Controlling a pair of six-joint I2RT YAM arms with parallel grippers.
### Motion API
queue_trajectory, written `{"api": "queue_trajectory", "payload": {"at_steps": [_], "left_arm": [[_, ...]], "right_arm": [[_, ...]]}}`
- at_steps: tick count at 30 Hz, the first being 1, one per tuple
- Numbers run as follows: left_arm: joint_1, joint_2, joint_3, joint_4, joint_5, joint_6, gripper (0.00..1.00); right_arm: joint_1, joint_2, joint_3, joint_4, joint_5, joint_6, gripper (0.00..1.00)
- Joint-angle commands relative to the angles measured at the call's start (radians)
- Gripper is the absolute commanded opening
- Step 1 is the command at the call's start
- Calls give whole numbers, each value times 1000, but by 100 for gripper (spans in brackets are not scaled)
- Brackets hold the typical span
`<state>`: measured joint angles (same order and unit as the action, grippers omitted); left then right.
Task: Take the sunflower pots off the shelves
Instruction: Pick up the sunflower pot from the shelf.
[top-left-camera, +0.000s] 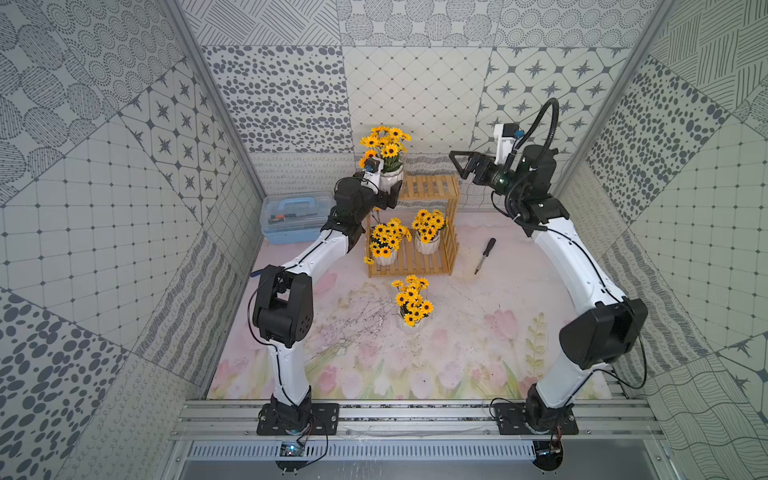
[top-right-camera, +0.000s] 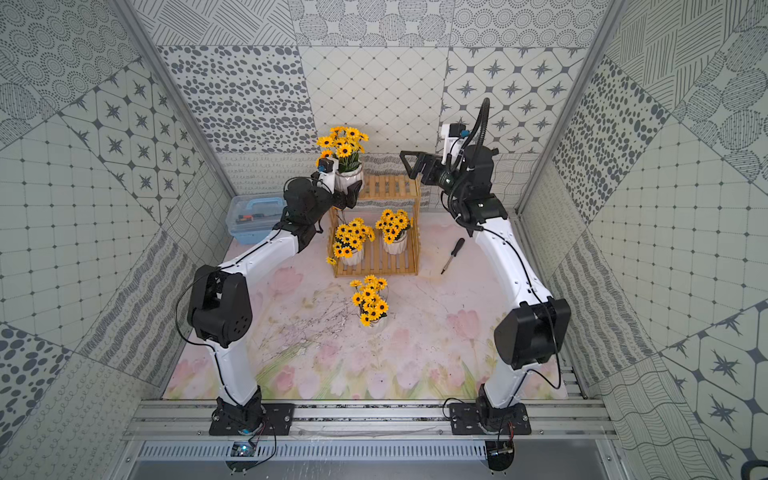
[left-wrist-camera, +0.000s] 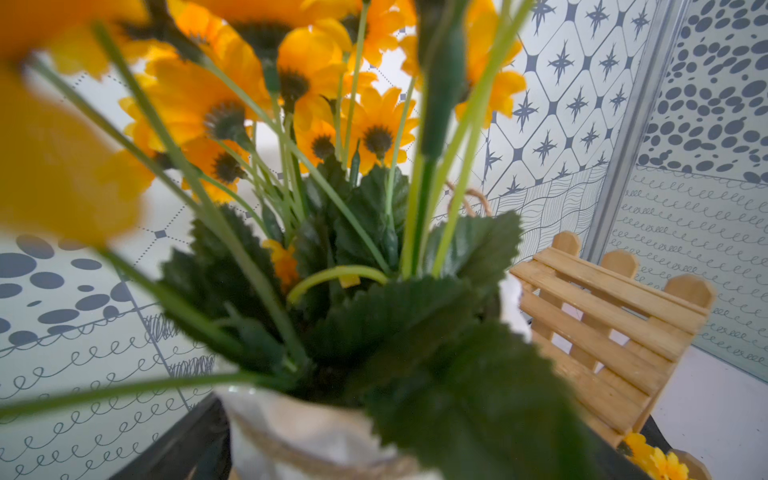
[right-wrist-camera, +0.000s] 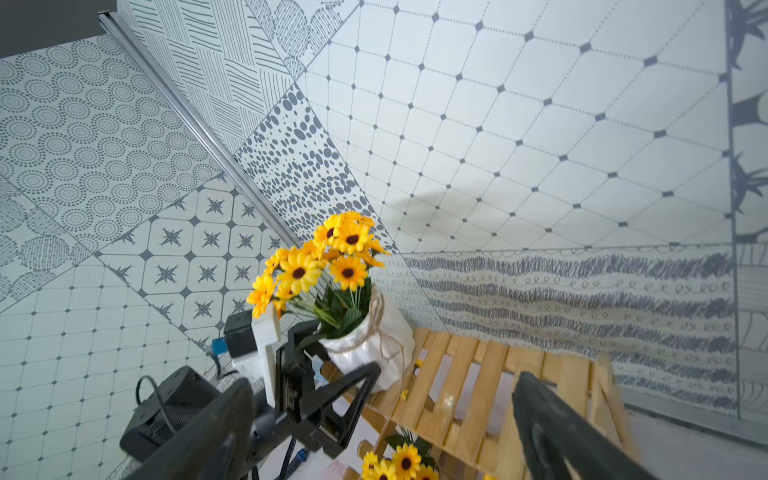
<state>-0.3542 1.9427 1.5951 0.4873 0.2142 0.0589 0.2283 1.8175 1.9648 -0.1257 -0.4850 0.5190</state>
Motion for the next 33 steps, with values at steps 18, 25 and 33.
{"api": "queue_trajectory", "payload": {"at_steps": [18, 25, 33], "left_arm": [[-10, -7, 8, 27, 192, -60, 97], [-9, -3, 15, 24, 207, -57, 97], [-11, -2, 19, 16, 225, -51, 97]], "right_arm": [[39, 572, 790, -374, 14, -167, 98], [64, 605, 809, -425, 29, -194, 98], [75, 586, 761, -442, 92, -250, 98]]}}
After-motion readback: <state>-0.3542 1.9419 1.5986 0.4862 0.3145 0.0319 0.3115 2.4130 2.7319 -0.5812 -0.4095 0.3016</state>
